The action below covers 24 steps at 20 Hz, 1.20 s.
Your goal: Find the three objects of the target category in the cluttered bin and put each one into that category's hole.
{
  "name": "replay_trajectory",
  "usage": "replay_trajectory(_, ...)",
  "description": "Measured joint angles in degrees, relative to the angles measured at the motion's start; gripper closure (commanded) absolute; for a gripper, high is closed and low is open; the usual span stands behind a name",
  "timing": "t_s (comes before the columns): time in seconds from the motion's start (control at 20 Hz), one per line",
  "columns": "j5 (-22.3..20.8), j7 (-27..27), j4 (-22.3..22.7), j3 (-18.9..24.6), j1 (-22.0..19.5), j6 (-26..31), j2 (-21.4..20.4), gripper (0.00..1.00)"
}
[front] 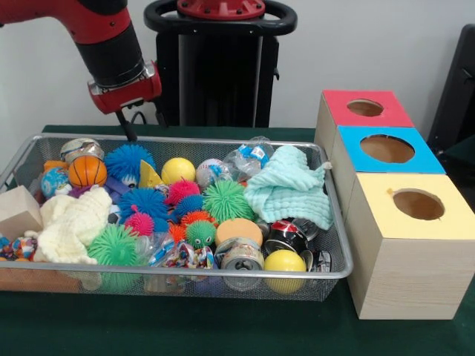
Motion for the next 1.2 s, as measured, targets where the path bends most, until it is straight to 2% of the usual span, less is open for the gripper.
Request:
replay_trajectory(0.5,0.0,-1.85,-2.52,2.66,-1.51,7.56,0.21,0.0)
replay_trajectory(0.9,-0.09,-1.93,-4.78,4.18,-1.53,8.22,1.6,0.0)
replay_trajectory(1.2,-0.27,-2.04,-7.39,4.28,-1.58,8.22,4.29,0.0)
